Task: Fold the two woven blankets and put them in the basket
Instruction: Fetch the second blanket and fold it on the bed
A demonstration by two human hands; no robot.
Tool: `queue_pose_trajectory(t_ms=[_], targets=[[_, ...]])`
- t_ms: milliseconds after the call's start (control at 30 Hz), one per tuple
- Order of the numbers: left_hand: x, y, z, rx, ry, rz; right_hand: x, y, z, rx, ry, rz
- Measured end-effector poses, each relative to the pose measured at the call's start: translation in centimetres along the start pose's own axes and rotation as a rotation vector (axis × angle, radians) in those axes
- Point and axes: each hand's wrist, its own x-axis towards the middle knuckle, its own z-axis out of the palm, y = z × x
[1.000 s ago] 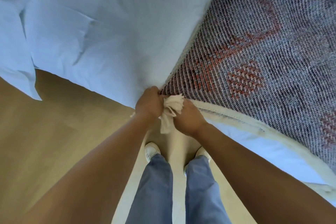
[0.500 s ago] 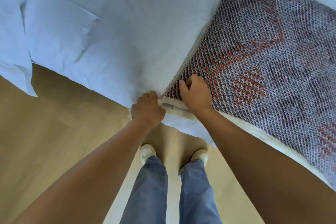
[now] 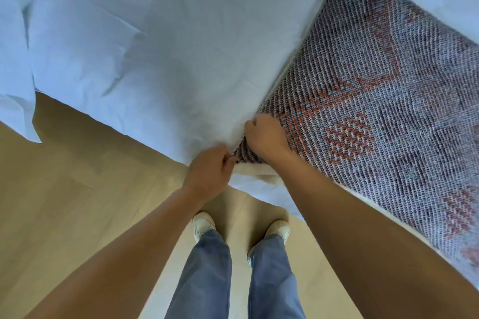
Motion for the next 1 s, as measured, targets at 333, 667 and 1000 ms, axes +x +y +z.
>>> queue_pose_trajectory(t_ms=[333, 667, 1000], targets=[[0.3, 0.3, 1.4, 0.197, 0.09, -0.119, -0.8, 1.6, 2.7, 0.106, -0.069, -0.058], [3.0, 5.2, 3.4, 0.123, 0.094, -0.159, -7.2, 12.5, -1.3, 0.026, 0.253, -0.099], [3.9, 5.8, 3.2, 0.477, 0.274, 0.031, -8.8, 19.1, -1.5, -0.549, 0.155, -0.121]])
